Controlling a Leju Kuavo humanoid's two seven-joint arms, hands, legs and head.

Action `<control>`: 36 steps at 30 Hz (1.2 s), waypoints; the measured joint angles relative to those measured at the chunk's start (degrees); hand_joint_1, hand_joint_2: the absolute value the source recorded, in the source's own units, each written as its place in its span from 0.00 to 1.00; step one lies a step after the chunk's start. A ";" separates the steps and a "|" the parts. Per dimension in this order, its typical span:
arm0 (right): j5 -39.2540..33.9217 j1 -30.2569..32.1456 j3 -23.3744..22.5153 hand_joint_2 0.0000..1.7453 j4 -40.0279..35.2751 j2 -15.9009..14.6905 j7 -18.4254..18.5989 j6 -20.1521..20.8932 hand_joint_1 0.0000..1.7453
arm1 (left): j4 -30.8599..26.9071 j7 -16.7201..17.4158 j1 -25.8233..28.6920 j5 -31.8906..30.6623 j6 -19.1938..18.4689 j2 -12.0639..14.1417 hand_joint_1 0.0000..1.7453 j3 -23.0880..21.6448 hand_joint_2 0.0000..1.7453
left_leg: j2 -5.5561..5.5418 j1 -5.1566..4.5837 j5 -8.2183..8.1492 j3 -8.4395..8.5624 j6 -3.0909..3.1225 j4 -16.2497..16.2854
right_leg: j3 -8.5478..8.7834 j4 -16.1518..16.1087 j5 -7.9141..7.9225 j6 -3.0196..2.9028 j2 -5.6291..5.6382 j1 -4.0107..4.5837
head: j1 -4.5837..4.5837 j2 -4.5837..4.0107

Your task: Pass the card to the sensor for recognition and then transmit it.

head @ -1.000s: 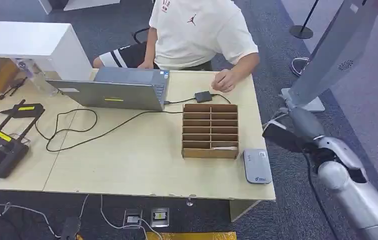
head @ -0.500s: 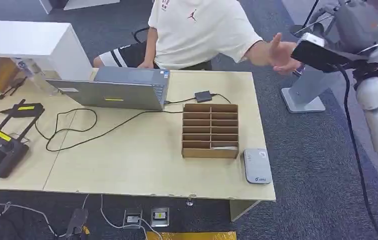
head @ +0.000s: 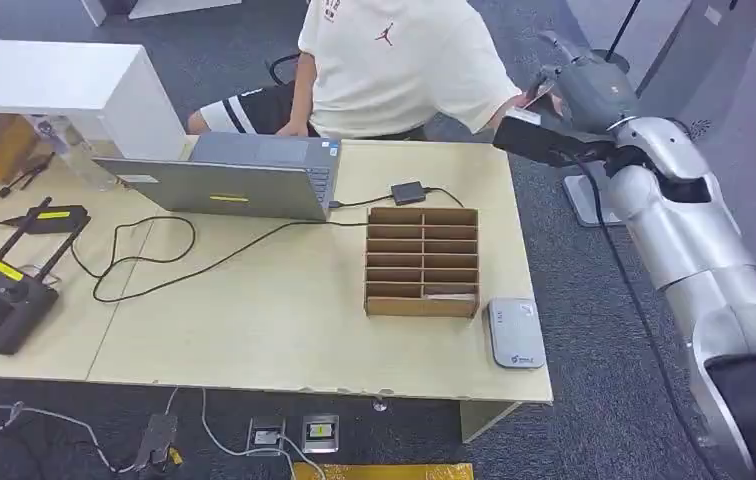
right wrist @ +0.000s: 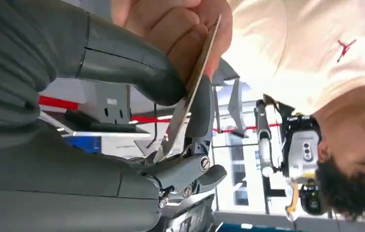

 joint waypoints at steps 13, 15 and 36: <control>-6.20 -0.58 1.80 0.00 5.31 3.15 -0.72 -6.30 0.00 | 0.00 -1.18 0.65 3.73 1.94 0.00 0.00 -0.52 1.00 | 0.03 -0.01 0.00 0.01 0.00 0.01 | -0.04 0.00 0.00 0.00 0.07 0.00 | 0.00 0.00; -12.25 -0.79 0.89 1.00 5.44 3.26 -1.23 -5.92 0.00 | 0.00 -1.70 0.98 4.56 2.44 -0.02 0.00 -0.87 1.00 | 0.05 -0.01 0.00 0.01 0.00 0.01 | -0.04 -0.01 0.00 0.00 0.08 0.00 | 0.00 0.00; -33.08 21.16 -8.28 1.00 -28.35 -6.62 16.96 12.65 0.00 | 0.02 -3.50 2.85 11.89 3.85 0.50 0.00 -6.23 1.00 | 0.15 0.01 -0.05 0.15 -0.03 0.02 | 0.00 -0.07 0.00 0.00 0.20 0.01 | 0.00 0.00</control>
